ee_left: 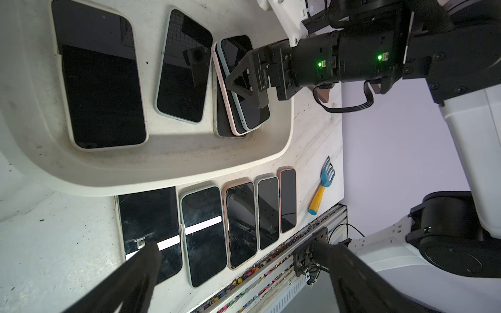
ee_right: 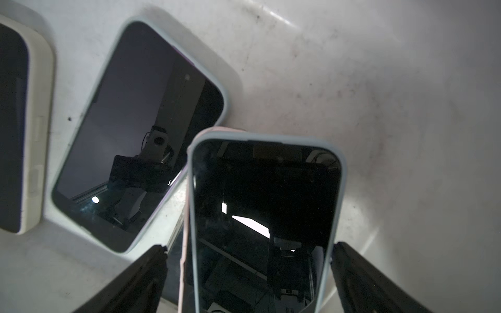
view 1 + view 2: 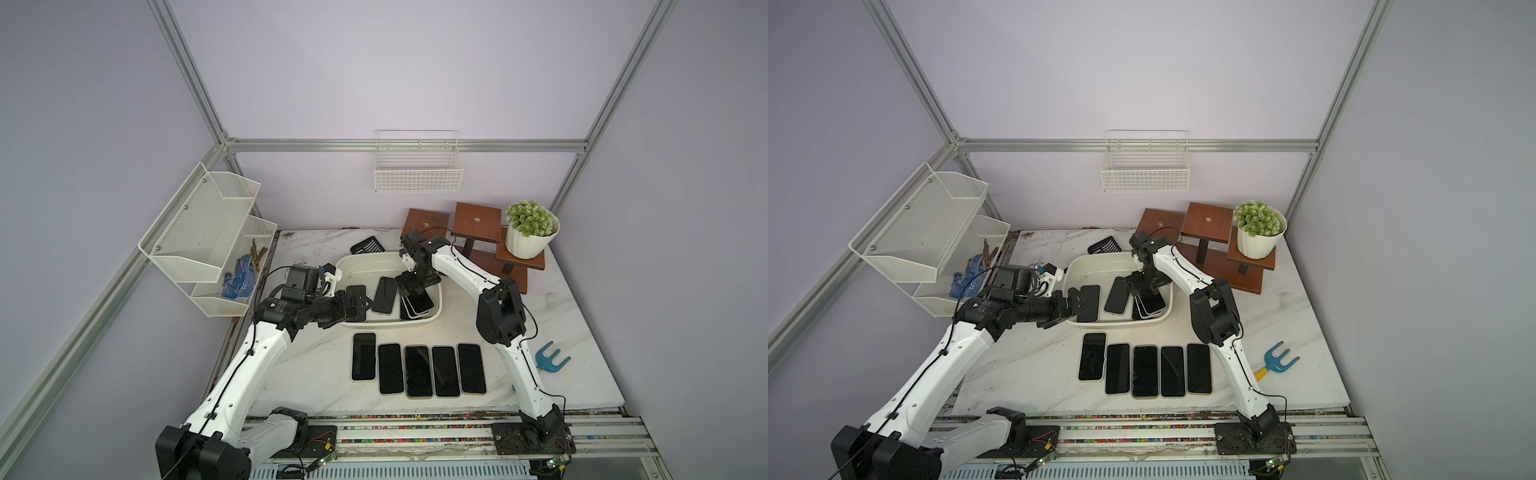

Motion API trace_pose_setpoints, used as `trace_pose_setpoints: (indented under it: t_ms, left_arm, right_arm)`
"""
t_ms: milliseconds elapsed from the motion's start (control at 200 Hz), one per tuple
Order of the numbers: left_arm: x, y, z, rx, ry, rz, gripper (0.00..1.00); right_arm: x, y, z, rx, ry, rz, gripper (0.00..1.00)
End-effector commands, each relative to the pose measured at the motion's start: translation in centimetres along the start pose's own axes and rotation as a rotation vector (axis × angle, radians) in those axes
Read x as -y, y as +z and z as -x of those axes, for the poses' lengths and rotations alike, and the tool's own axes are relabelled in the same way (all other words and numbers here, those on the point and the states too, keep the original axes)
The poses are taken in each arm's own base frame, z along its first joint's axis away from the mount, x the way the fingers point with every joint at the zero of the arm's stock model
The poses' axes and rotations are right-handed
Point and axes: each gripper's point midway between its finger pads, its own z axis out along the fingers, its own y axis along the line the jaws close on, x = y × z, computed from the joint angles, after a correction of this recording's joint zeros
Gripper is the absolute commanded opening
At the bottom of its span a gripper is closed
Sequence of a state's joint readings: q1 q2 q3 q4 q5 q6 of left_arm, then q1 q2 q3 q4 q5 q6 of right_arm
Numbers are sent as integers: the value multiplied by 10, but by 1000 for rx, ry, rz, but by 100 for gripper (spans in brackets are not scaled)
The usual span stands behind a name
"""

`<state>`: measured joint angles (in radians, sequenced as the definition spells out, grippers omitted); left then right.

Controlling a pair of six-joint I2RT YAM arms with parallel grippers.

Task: Take the phone out of the storage box
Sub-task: Pick up the phone from the storage box.

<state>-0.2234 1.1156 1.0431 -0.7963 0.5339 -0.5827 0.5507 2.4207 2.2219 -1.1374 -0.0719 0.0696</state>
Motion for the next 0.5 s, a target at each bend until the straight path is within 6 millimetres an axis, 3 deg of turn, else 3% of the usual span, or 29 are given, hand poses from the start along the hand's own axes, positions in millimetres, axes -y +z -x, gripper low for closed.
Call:
trace_pose_setpoints:
  t_ms: [0,95,490]
  left_arm:
    - [8,-14,6,48,31,-12,100]
    - [7,-14,4,47,27,-12,100]
    - [4,-11,6,48,18,-13,100]
  right_arm:
    - [7,3,2,0,8,-56,100]
    - [14,6,-1,-9,27,-95,100]
    - [5,27,-16,-86,19,-32,97]
